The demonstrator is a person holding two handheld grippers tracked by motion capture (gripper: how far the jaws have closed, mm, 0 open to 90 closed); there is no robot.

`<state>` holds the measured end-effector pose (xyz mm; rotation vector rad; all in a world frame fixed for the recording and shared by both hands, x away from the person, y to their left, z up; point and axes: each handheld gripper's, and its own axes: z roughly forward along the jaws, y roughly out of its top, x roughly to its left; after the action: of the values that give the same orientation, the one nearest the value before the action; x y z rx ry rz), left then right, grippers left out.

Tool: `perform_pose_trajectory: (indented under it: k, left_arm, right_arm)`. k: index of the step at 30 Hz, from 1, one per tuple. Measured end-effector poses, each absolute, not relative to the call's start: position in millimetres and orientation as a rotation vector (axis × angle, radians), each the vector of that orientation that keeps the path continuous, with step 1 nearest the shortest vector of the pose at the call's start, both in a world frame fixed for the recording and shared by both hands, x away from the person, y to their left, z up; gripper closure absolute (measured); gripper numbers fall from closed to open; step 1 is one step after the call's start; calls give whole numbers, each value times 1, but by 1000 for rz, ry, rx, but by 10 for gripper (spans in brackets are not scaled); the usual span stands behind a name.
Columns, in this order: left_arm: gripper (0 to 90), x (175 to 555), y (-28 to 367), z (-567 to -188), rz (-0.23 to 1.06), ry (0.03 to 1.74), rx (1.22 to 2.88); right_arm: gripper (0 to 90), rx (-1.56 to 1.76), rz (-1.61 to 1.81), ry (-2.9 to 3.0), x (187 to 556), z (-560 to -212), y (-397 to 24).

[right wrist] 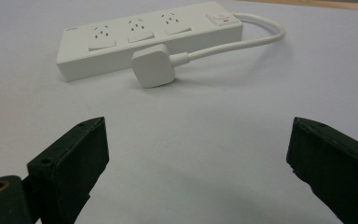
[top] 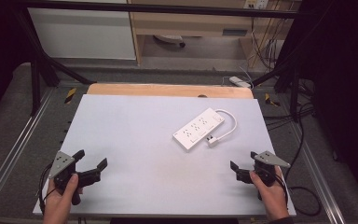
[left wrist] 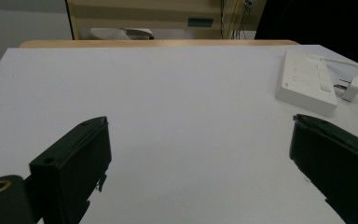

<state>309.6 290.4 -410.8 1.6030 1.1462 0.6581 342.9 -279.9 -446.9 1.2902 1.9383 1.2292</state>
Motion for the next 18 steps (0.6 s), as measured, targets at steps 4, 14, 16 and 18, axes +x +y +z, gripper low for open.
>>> perform_pose_trajectory:
  k: [4,14,16,18]
  left_arm:
    - [53,309,289,-411,653,1139,1617]
    - [53,310,287,-412,648,1135,1636]
    - [53,310,287,-412,648,1135,1641]
    - [53,310,287,-412,648,1136,1642]
  right_arm:
    - [51,1311,1239,1935,343,-447,-281]
    - [50,1340,1248,1933,343,-447,-283]
    - [50,1334,1257,1924,342,-446,-284]
    - [51,1332,1264,1915,342,-445,-284]
